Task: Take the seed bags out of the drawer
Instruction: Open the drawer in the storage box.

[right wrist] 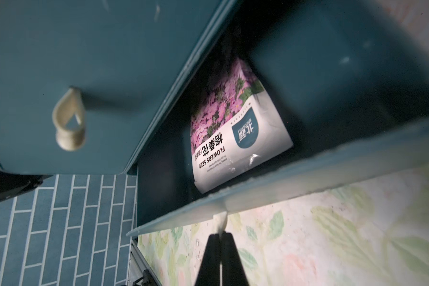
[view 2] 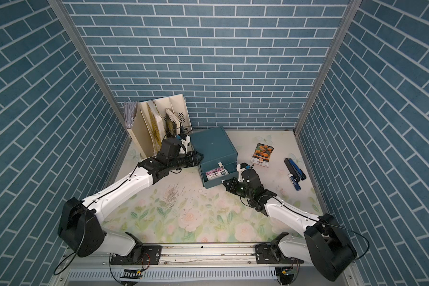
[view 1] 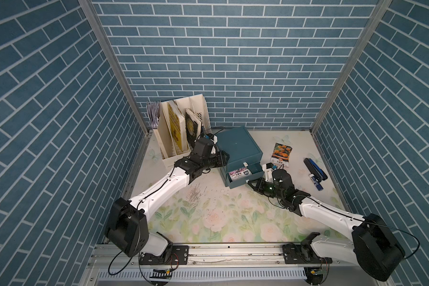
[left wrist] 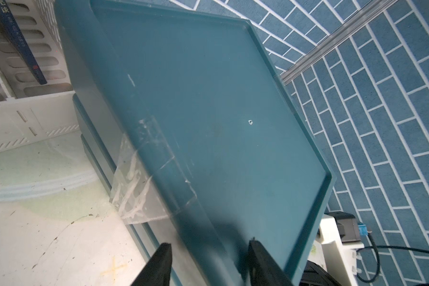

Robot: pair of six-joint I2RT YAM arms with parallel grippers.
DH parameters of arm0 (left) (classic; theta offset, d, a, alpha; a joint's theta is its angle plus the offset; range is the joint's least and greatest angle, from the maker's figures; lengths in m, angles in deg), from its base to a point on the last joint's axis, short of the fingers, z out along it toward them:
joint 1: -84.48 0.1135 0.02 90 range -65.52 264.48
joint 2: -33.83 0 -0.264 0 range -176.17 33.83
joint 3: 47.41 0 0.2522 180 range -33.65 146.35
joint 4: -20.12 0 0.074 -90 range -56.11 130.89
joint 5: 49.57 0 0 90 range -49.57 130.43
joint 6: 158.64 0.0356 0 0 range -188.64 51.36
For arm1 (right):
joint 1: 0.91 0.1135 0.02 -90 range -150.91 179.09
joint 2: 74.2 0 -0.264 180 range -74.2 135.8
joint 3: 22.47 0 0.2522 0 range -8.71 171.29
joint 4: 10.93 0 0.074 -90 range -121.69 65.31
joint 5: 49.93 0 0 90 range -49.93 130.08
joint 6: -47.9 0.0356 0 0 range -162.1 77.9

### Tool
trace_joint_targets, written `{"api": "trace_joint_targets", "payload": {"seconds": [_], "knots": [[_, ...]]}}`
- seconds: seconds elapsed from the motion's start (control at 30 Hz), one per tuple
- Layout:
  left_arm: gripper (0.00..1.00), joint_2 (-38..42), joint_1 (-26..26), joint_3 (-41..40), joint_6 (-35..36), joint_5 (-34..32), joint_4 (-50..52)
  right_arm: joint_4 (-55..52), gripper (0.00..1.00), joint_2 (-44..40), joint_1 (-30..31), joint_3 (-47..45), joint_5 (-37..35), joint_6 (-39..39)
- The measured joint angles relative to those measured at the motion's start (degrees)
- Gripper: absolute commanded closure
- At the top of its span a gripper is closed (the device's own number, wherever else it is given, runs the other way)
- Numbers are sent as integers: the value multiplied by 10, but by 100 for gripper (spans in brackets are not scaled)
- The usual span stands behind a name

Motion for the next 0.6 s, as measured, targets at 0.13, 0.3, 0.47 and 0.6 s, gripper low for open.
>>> {"api": "trace_joint_targets", "payload": {"seconds": [0.13, 0.3, 0.47, 0.6], "knots": [[47, 0, 0, 0, 0, 0, 0, -41, 100, -38, 7, -10, 2, -5], [47, 0, 0, 0, 0, 0, 0, -83, 100, -76, 18, -19, 1, -7], [47, 0, 1, 0, 0, -1, 2, -118, 100, -102, 36, -26, -1, -7], [47, 0, 1, 0, 0, -1, 2, -135, 100, -126, 52, -40, -3, -6]]}}
